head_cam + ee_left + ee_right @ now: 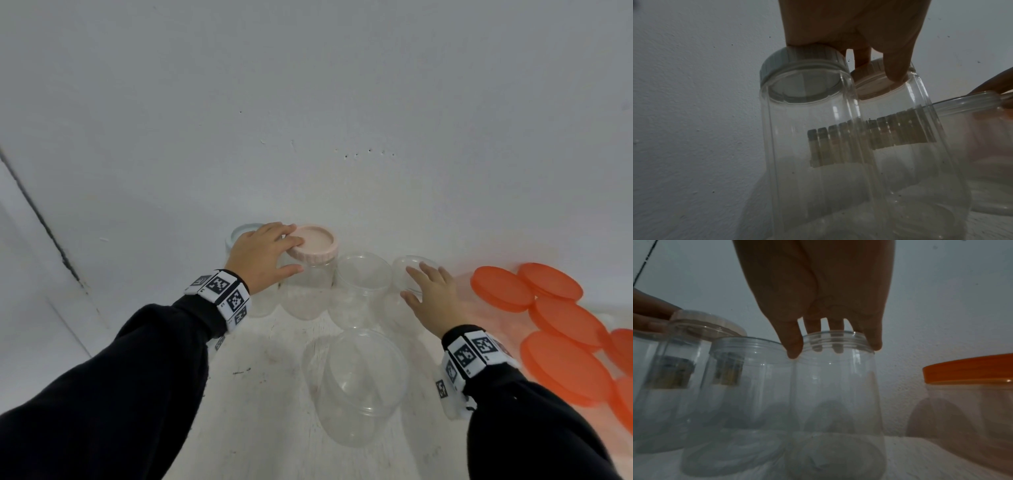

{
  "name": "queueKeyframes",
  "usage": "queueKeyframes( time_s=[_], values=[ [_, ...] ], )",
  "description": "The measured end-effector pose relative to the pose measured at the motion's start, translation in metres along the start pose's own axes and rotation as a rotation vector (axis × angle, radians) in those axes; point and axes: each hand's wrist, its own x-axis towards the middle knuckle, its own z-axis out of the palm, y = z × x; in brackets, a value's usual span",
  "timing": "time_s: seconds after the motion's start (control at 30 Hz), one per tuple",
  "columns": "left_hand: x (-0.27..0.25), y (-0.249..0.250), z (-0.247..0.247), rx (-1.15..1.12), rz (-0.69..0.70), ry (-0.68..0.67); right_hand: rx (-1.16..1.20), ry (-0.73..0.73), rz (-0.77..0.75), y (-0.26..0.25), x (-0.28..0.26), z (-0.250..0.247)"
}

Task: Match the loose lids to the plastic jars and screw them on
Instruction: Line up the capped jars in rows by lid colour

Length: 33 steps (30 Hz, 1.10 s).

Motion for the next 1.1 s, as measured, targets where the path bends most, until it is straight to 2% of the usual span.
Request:
queueKeyframes(
  time_s=[0.23,0.37,0.5,0.63,0.73,0.83,0.93,1.0,1.03,1.1],
  values=[
    [0.0,0.003,-0.002,0.003,-0.01,-0.017,-0.062,-0.011,0.009,-0.001,-0.005,-0.005],
    [0.003,0.005,-0.006,-0.02,-0.017,-0.052,-0.003,-0.03,-0.004,0.002,-0.008,-0.008],
    [0.003,0.004,-0.015,-0.098,-0.048,-0.061,0.104,0.067,-0.01,0.007,-0.022,-0.013],
    [0.002,0.008,-0.028,-0.12,-0.034,-0.034,0.125,0.103,0.01,0.021,-0.043,-0.016],
    [-0.005,0.022,-0.033,-0.216,0.0,0.038,0.076,0.167,0.028,0.039,-0.06,-0.019],
    [-0.023,0.046,-0.032,-0.364,0.109,0.063,-0.077,0.23,0.108,0.057,-0.074,-0.025],
    [-0.048,0.073,-0.023,-0.474,0.181,-0.116,-0.225,0.204,0.341,0.073,-0.089,-0.028],
    [-0.063,0.087,-0.013,-0.508,0.167,-0.275,-0.209,0.156,0.495,0.08,-0.098,-0.027],
    [-0.069,0.093,-0.006,-0.496,0.153,-0.347,-0.195,0.125,0.529,0.083,-0.101,-0.025],
    [-0.078,0.101,0.005,-0.452,0.117,-0.459,-0.238,0.058,0.489,0.088,-0.106,-0.021]
  ],
)
